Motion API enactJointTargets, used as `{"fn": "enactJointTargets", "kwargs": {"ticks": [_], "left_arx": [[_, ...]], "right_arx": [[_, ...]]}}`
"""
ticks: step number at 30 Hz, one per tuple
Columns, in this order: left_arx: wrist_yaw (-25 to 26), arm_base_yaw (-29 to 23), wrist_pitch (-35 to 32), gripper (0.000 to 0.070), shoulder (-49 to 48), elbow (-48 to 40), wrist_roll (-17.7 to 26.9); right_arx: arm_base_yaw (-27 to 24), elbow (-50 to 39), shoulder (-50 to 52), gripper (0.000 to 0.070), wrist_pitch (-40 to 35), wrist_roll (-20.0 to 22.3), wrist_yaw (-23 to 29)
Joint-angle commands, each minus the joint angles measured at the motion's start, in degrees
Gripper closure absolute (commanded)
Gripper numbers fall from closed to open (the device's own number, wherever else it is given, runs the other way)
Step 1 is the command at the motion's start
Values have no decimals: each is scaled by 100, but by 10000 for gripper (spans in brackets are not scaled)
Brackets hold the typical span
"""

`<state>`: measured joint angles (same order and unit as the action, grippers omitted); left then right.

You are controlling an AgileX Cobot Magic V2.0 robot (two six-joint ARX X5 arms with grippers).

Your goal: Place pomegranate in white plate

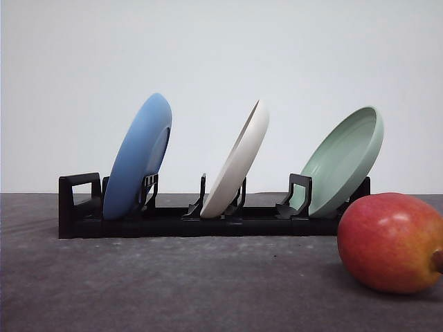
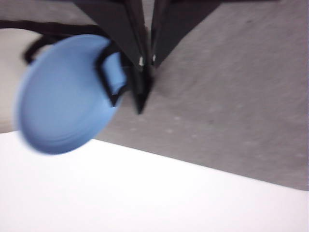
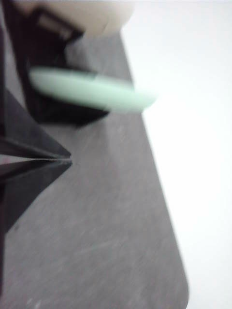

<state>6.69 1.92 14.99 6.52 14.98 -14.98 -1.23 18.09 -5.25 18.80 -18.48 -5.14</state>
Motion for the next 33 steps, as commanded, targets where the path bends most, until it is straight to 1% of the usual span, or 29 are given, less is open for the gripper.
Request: {"fn": "enactJointTargets", "kwargs": {"ticks": [1, 3, 5, 7, 11, 13, 14, 16, 18, 22, 27, 28, 29, 30, 31, 33], "left_arx": [[239, 42, 125, 696, 234, 350, -74], [596, 87, 350, 696, 555, 758, -67], [1081, 132, 637, 696, 930, 1234, -43], [1666, 166, 985, 696, 1319, 1770, 51], [2639, 243, 1705, 696, 1986, 2746, 653], [3140, 296, 1985, 697, 2248, 3139, 968], [3375, 322, 2077, 697, 2353, 3290, 1133], [3731, 384, 2188, 697, 2527, 3520, 1367], [3915, 435, 2135, 697, 2621, 3618, 1456], [3946, 531, 1846, 697, 2639, 3620, 1451], [3946, 613, 1800, 694, 2637, 3620, 1454], [3946, 622, 1800, 682, 2637, 3620, 1454], [3944, 630, 1798, 651, 2637, 3620, 1454], [3944, 636, 1798, 610, 2639, 3620, 1454], [3941, 638, 1798, 547, 2641, 3620, 1454], [3908, 636, 1800, 399, 2641, 3620, 1454]], "right_arx": [[2, 479, -236, 700, 186, -168, -274], [2, 1000, -546, 700, 470, -112, -632], [2, 1555, -902, 700, 760, 83, -1121], [2, 2088, -1266, 700, 1007, 316, -1814], [2, 3000, -1902, 700, 1590, 839, -3095], [2, 3378, -2174, 700, 1903, 1108, -3553], [2, 3525, -2283, 700, 2042, 1237, -3703], [2, 3738, -2440, 700, 2260, 1476, -3811], [2, 3807, -2501, 700, 2299, 1563, -3812], [0, 3807, -2499, 700, 2285, 1594, -3797], [0, 3807, -2497, 700, 2285, 1591, -3829], [0, 3807, -2497, 698, 2285, 1592, -3836], [0, 3807, -2499, 682, 2285, 1594, -3834], [0, 3807, -2497, 643, 2285, 1594, -3834], [0, 3807, -2499, 568, 2285, 1593, -3835], [2, 3807, -2499, 392, 2285, 1592, -3837]]}}
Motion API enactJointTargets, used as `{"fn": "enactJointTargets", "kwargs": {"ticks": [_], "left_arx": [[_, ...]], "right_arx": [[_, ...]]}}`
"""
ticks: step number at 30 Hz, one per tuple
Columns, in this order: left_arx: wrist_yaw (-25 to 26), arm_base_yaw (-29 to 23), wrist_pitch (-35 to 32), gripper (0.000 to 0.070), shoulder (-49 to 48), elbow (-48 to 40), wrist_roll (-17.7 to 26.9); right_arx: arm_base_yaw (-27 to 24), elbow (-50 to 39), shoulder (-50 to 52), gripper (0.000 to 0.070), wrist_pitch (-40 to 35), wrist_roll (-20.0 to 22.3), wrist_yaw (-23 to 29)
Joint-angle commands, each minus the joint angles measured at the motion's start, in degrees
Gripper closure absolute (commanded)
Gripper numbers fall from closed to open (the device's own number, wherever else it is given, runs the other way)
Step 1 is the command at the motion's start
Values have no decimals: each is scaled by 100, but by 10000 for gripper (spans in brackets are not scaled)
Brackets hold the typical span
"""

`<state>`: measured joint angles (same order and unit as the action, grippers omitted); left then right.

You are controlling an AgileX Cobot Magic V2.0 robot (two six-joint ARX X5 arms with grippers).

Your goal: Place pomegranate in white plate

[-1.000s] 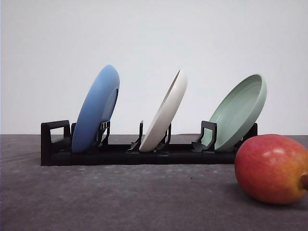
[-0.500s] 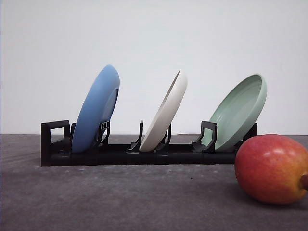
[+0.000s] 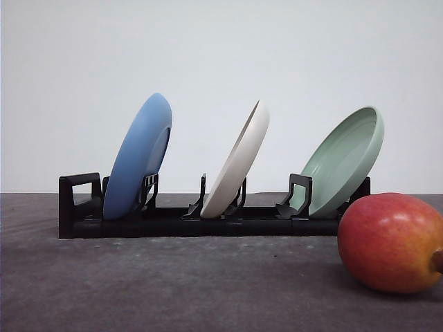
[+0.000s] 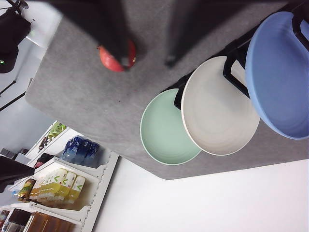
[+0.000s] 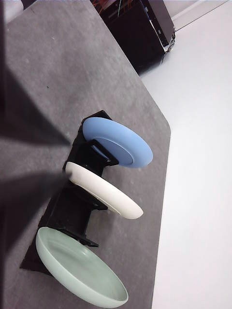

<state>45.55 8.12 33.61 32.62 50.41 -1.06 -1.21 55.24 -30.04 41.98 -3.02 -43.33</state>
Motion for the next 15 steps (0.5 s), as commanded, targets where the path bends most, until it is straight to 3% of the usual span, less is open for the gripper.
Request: {"fn": "enactJointTargets", "kwargs": {"ticks": [1, 3, 5, 15], "left_arx": [[-30, 17, -57, 308, 31, 76, 61], [-104, 17, -52, 168, 31, 76, 59], [-108, 22, -35, 100, 33, 76, 55], [-270, 610, 107, 125, 221, 76, -158]], "right_arx": [[0, 92, -20, 289, -31, 48, -17], [-2, 92, -20, 159, -30, 46, -17], [0, 92, -20, 109, -20, 46, -17], [-2, 92, -20, 108, 11, -248, -15]]}}
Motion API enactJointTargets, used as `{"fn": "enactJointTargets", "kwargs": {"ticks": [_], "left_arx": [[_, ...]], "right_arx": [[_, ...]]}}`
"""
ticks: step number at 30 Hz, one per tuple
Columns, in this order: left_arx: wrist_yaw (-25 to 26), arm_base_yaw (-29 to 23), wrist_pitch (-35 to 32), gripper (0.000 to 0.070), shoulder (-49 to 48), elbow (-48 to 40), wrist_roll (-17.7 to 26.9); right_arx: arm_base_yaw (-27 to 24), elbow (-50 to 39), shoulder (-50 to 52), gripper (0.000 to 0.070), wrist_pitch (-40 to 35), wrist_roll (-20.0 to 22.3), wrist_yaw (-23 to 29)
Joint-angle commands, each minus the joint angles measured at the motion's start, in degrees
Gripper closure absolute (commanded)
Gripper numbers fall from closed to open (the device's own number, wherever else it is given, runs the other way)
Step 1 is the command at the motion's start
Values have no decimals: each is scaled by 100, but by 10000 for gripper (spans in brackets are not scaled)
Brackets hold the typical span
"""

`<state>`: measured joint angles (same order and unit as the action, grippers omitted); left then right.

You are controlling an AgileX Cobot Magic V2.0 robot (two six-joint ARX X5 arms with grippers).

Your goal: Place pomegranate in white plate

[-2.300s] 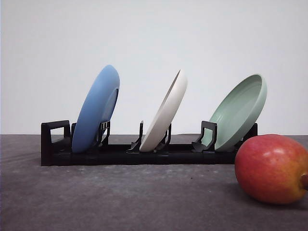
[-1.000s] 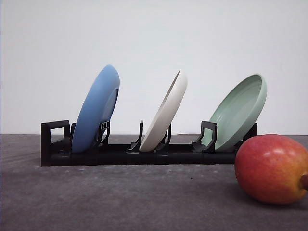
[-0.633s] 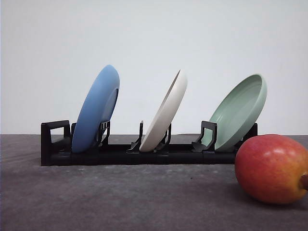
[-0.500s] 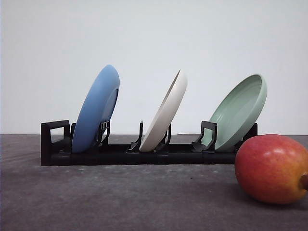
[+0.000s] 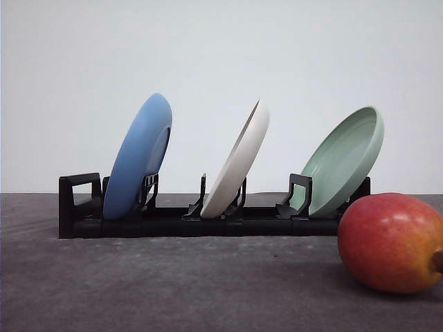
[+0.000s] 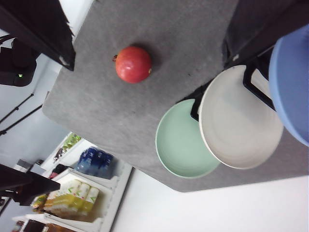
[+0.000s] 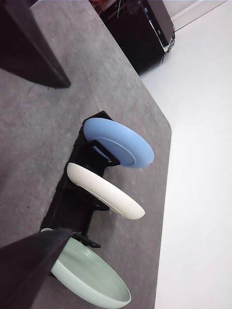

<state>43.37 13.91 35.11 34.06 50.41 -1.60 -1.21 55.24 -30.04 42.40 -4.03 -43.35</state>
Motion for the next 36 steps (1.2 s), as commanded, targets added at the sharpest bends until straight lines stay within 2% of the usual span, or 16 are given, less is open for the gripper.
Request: {"fn": "enactJointTargets", "kwargs": {"ticks": [1, 11, 22, 28, 33, 36], "left_arx": [[-177, 130, -41, 131, 161, 76, -112], [-1185, 1267, -43, 143, 1843, 540, -472], [-2842, 2624, -41, 145, 4636, 2445, -170], [-3661, 2971, -74, 144, 5931, 3487, 6], [-3779, 3010, -562, 145, 6589, 3759, 6], [-4013, 3010, -865, 144, 6850, 3759, -16]], "right_arx": [[0, 92, -20, 108, -31, -176, -15], [0, 92, -20, 108, -31, -352, -15], [0, 92, -20, 109, -31, -348, -13], [0, 92, -20, 109, -26, -350, -13], [0, 92, -20, 109, 26, -348, -15], [0, 92, -20, 109, 35, -348, -15]]}}
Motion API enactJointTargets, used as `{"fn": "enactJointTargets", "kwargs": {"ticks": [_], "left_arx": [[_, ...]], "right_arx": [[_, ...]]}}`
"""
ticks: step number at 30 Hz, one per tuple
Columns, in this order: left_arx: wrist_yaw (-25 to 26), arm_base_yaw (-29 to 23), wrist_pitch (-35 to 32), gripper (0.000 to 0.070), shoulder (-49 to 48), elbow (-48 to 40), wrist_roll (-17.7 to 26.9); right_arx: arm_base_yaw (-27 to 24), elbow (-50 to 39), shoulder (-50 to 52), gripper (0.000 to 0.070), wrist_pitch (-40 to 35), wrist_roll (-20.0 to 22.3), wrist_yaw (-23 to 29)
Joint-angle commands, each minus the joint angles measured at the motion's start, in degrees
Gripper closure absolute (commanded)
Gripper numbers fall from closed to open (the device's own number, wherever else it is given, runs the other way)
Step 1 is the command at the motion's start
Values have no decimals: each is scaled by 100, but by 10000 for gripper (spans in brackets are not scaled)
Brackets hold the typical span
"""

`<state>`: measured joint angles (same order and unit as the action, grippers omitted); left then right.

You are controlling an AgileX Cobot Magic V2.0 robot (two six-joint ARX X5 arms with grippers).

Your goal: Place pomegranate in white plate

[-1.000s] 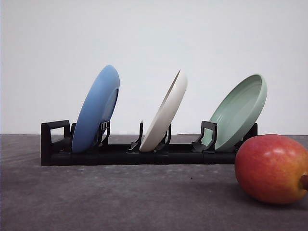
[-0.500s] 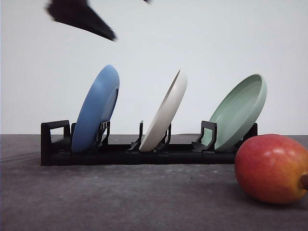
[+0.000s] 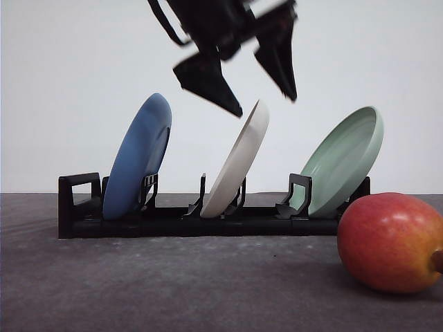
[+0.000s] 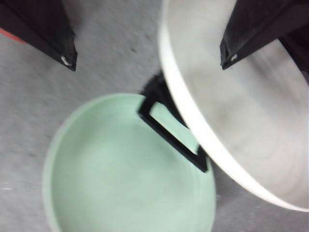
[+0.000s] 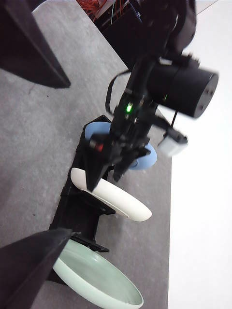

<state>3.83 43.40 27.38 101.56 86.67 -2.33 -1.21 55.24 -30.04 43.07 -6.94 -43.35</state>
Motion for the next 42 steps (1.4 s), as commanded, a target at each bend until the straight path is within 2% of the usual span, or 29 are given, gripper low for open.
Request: {"fn": "enactJointTargets", "kwargs": {"ticks": [1, 7, 9, 11, 15, 16, 25, 35, 39, 42], "left_arx": [[-101, 61, -147, 144, 166, 133, 55], [-107, 61, -348, 148, 393, 133, 19], [-105, 66, -337, 170, 442, 133, 15], [-107, 73, -307, 283, 476, 133, 15], [-105, 79, -307, 641, 488, 133, 15], [-106, 78, -311, 700, 488, 134, 12], [-107, 90, -294, 700, 422, 169, -63], [-97, 159, -264, 700, -396, 179, -415], [-37, 319, 59, 700, -888, 179, -445], [-37, 522, 619, 700, -1248, 179, -389]], "right_arx": [[0, 92, -20, 108, -32, -59, -15], [0, 92, -20, 108, -17, -52, -13], [0, 92, -20, 109, -17, -50, -13], [0, 92, -20, 109, -17, -50, -13], [0, 92, -20, 109, -17, -50, -13], [0, 92, -20, 109, -17, -50, -13], [0, 92, -20, 109, -17, -25, -11], [0, 92, -20, 109, -20, -11, -11], [0, 92, -20, 109, -20, -13, -11], [0, 92, -20, 108, -17, -15, -11]]}}
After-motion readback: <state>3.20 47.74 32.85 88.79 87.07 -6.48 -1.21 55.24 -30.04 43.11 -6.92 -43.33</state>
